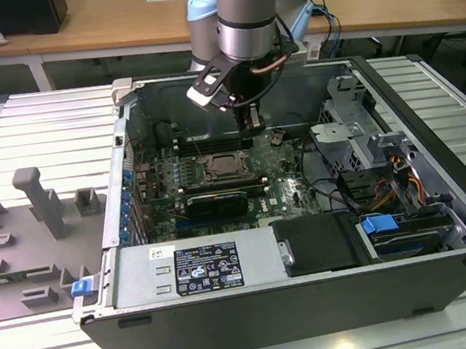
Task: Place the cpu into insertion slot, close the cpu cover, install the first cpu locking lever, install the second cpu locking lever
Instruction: 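Close the cpu cover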
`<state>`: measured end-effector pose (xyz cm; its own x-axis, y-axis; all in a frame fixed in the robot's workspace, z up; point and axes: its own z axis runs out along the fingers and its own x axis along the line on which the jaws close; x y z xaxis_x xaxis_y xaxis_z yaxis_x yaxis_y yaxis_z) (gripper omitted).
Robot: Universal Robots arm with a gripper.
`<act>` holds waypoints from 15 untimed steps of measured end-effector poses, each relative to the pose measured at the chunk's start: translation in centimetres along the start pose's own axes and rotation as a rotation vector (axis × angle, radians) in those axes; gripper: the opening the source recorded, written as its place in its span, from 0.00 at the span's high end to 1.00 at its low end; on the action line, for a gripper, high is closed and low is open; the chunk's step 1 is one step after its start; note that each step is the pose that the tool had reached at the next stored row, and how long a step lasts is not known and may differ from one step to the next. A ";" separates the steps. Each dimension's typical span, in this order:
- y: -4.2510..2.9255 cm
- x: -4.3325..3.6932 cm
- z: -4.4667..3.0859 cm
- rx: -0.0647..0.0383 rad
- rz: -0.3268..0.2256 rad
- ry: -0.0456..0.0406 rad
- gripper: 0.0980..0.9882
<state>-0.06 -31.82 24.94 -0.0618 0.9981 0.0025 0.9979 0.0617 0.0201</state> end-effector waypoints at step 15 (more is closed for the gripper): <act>-3.27 0.43 0.37 0.000 -0.007 0.0000 0.99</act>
<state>-3.34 -31.59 24.50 -0.0686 0.9976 0.0024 0.9974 0.0685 0.0201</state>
